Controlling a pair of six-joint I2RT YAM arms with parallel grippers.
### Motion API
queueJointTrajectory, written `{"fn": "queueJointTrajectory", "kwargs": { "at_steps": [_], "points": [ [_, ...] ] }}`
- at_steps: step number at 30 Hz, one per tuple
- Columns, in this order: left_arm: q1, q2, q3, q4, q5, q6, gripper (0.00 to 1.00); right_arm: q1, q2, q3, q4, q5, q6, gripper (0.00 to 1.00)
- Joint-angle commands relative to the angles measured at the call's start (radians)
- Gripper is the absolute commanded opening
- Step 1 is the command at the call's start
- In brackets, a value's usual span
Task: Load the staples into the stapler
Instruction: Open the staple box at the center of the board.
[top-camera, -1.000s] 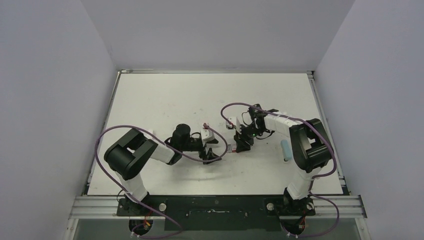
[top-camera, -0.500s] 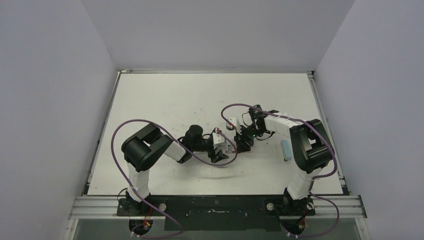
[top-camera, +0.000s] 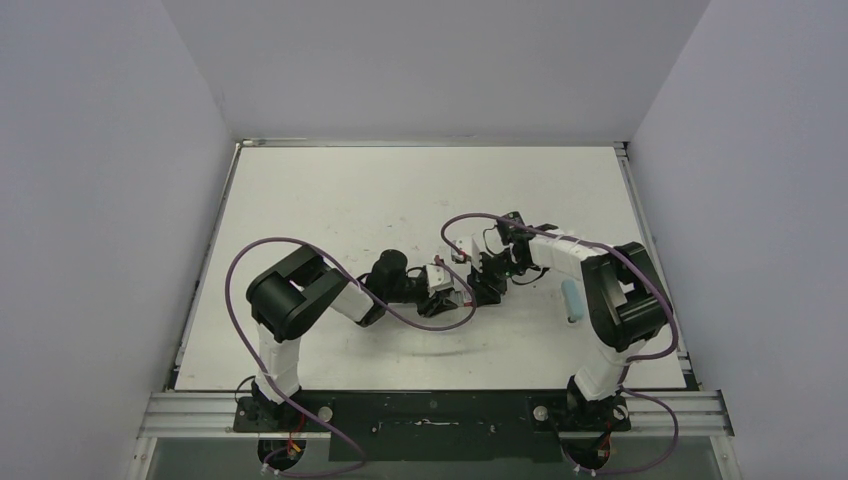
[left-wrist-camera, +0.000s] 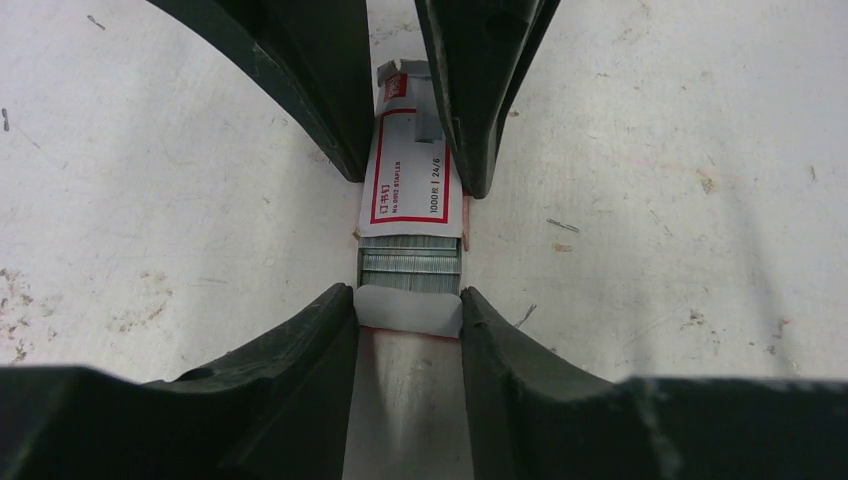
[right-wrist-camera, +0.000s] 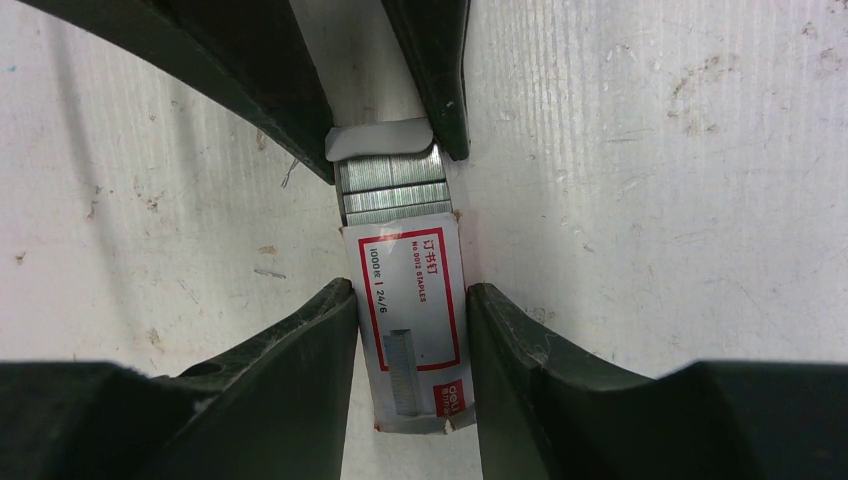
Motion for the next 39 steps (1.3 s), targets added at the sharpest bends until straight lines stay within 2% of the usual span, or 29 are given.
{"fn": "queueJointTrajectory", "kwargs": {
  "at_steps": [1,15,27,39],
  "points": [
    [-0.004,0.007,0.032,0.028,0.006,-0.018,0.33,0.022,0.013,-0.055,-0.034,0.075,0.012,0.37],
    [0.006,-0.046,-0.016,-0.027,-0.029,0.013,0.0,0.007,-0.037,-0.101,-0.032,0.156,-0.027,0.42],
    [0.015,-0.051,-0.036,-0.028,-0.029,0.035,0.0,-0.011,-0.041,-0.105,-0.06,0.205,-0.077,0.48],
    [0.02,-0.05,-0.055,-0.016,-0.018,0.058,0.0,-0.035,-0.044,-0.114,-0.059,0.224,-0.094,0.33]
  ]
}}
